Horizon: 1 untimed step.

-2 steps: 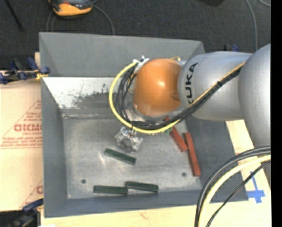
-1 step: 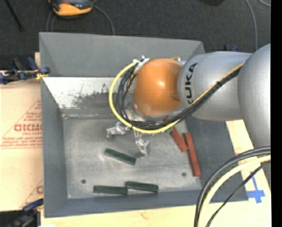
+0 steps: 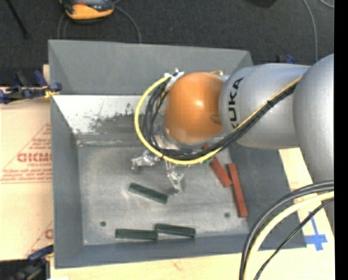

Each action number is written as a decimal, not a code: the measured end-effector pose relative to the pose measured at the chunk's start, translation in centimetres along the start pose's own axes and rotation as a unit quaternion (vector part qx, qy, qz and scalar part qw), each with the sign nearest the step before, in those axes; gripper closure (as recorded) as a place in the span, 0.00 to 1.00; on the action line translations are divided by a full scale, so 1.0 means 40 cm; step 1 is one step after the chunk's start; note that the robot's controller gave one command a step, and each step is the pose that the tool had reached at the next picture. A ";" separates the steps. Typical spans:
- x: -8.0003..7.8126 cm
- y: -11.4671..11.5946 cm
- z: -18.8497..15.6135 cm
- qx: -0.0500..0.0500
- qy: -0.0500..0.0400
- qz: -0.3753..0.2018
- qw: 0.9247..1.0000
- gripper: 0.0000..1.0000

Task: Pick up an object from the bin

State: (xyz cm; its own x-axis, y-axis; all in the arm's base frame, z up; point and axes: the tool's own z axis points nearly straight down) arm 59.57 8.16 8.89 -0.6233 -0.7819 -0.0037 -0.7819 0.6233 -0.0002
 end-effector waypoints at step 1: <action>0.042 0.117 0.033 0.001 -0.001 0.030 1.000 0.00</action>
Offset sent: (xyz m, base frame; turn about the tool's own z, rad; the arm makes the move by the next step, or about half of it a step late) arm -0.0421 0.0199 -0.0189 0.0971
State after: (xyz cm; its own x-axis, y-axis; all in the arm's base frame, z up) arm 54.88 9.75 7.56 -0.6698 -0.7426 -0.0052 -0.7426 0.6698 -0.0023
